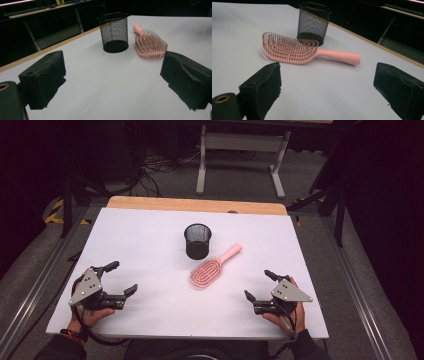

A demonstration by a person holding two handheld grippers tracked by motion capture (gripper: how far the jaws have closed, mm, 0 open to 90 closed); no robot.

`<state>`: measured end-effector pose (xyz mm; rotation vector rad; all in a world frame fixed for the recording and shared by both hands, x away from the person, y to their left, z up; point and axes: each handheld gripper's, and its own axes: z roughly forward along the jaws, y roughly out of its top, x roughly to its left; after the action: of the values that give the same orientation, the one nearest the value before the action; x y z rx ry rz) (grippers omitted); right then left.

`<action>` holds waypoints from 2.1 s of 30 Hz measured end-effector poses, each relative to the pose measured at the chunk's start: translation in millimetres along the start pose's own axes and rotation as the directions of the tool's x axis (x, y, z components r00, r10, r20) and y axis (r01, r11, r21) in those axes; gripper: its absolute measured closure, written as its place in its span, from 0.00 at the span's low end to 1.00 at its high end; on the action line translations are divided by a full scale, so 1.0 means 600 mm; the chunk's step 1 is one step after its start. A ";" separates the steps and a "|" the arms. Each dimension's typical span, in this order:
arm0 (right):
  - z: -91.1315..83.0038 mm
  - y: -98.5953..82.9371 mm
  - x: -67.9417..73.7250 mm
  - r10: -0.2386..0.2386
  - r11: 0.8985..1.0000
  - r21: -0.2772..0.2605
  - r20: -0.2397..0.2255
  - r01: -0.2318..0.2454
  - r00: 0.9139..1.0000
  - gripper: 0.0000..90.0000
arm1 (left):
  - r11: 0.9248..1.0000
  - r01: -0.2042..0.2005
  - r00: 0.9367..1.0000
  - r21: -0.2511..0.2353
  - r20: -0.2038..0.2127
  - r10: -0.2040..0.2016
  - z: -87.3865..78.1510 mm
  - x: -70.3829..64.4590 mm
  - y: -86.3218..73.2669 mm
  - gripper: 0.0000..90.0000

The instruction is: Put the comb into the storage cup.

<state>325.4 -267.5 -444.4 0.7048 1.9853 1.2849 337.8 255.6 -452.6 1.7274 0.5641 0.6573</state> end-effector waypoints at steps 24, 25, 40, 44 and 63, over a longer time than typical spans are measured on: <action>0.024 0.003 -0.048 0.027 0.988 0.152 -0.125 -0.008 0.992 0.07 | 0.999 -0.018 0.999 0.050 0.029 0.017 0.012 -0.005 -0.006 0.08; 0.027 0.007 -0.050 0.017 0.985 0.172 -0.137 0.006 0.990 0.07 | 0.999 -0.018 0.999 0.051 0.029 0.017 0.012 -0.005 -0.007 0.08; 0.114 0.111 -0.077 -0.226 0.874 0.351 -0.318 0.336 0.921 0.19 | 0.997 -0.024 0.998 0.074 0.051 0.020 0.017 -0.007 -0.009 0.09; 0.151 0.149 -0.086 -0.288 0.813 0.398 -0.361 0.426 0.887 0.20 | 0.996 -0.019 0.998 0.081 0.058 0.015 0.019 -0.005 -0.010 0.09; 0.334 0.174 -0.070 -0.293 0.496 0.446 -0.721 0.745 0.627 0.42 | 0.995 0.024 0.997 0.092 0.064 -0.030 0.018 0.001 -0.020 0.09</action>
<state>514.6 -145.9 -397.8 -0.1104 2.9292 0.2326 345.3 251.3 -466.1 1.8166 0.5786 0.5608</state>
